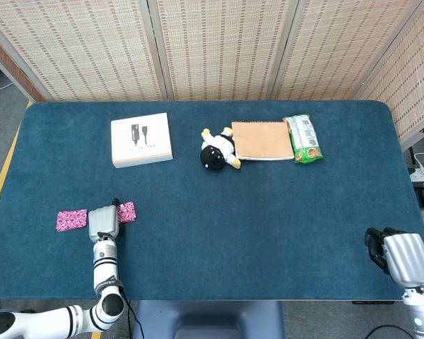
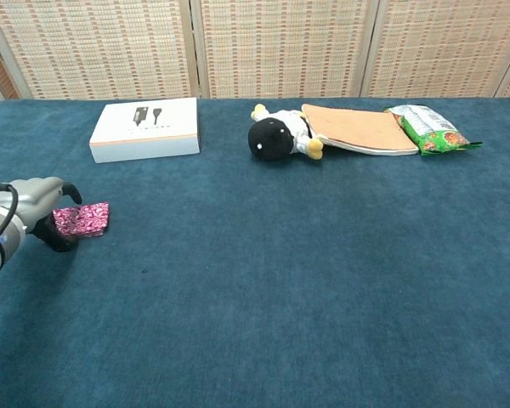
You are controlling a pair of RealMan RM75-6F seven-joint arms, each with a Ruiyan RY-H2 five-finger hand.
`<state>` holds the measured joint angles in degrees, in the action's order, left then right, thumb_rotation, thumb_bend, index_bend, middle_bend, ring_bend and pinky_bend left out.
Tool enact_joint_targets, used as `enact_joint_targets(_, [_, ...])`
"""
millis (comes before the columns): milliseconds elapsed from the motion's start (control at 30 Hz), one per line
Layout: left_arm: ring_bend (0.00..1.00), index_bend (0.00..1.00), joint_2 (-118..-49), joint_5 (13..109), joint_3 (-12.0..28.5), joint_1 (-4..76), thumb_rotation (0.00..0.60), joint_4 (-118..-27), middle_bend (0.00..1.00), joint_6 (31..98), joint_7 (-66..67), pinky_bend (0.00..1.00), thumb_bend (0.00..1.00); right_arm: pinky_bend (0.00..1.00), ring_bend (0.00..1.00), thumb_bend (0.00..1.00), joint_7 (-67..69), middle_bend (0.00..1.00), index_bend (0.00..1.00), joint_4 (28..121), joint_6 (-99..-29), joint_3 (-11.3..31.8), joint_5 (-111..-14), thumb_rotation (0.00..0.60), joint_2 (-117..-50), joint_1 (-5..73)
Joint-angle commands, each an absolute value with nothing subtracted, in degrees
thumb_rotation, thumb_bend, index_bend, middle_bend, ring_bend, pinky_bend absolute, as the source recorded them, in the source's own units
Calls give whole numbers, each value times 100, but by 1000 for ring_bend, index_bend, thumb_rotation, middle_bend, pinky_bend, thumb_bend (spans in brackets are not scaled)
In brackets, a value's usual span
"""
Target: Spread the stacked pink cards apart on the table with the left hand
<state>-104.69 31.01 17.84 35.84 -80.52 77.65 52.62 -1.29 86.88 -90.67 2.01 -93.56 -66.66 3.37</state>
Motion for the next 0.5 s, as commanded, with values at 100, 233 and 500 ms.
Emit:
enact_joint_targets(100, [1000, 203, -10491, 3074, 1789, 3599, 600, -8016, 1000, 7775, 5285, 1000, 371, 826, 701, 469, -125, 821, 1000, 8691, -9055, 196, -9356, 600, -6659, 340])
enact_joint_targets(233, [1000, 219, -10492, 3100, 1798, 3596, 600, -7986, 1000, 7784, 5242, 1000, 371, 826, 701, 468, -128, 820, 1000, 8693, -9056, 195, -9357, 600, -6657, 340])
enact_joint_targets(500, [1000, 285, -10503, 3125, 1790, 3580, 600, -7948, 1000, 7774, 5187, 1000, 372, 826, 701, 469, -128, 821, 1000, 8691, -9053, 194, -9357, 600, -6660, 340])
